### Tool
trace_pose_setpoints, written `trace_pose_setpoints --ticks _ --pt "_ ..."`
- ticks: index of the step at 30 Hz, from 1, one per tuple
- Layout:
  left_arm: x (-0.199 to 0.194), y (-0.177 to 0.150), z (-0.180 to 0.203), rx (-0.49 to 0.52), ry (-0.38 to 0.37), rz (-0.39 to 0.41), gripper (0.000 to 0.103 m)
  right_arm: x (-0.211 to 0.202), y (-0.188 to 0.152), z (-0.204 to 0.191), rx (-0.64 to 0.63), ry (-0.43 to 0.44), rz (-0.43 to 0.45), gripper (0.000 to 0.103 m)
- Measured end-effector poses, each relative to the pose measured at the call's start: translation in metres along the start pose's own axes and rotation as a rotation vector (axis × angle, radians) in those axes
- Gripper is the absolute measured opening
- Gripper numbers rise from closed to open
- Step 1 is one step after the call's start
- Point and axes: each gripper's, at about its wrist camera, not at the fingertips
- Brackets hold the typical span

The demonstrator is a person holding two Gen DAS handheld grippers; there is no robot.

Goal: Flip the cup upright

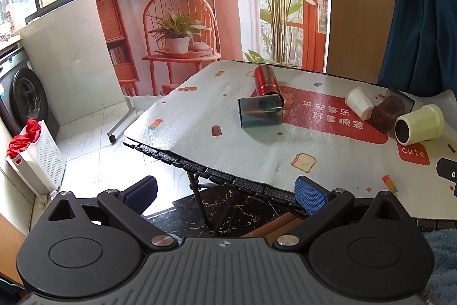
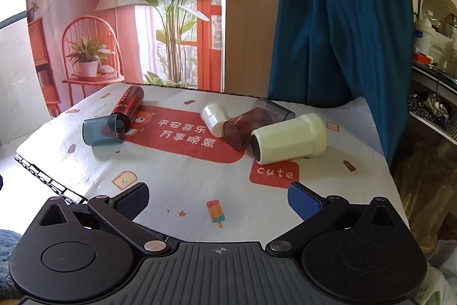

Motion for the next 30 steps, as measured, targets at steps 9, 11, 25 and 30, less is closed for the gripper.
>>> trace_pose_setpoints --ticks 9,11,25,30 --pt "0.0007 -0.0011 0.0004 -0.001 -0.001 -0.004 0.103 0.0005 0.0002 0.0009 0.001 0.0 -0.001 0.103" --pt "0.0008 -0.0012 0.0003 -0.001 -0.002 -0.005 0.103 0.0005 -0.0005 0.0008 0.001 0.0 -0.002 0.103" --pt "0.0012 -0.0011 -0.0005 -0.001 -0.002 -0.008 0.103 0.0006 0.0004 0.0014 0.002 0.0 -0.004 0.103" --pt "0.0013 -0.0012 -0.0009 -0.002 -0.002 -0.009 0.103 0.0007 0.0007 0.0014 0.002 0.0 -0.004 0.103"
Point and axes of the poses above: each gripper's, at about its wrist camera, not at the fingertips, and x roughly the way its jaws point, z to its right, y to its top, and after that the axes turned 8 degrees about x, right-handed
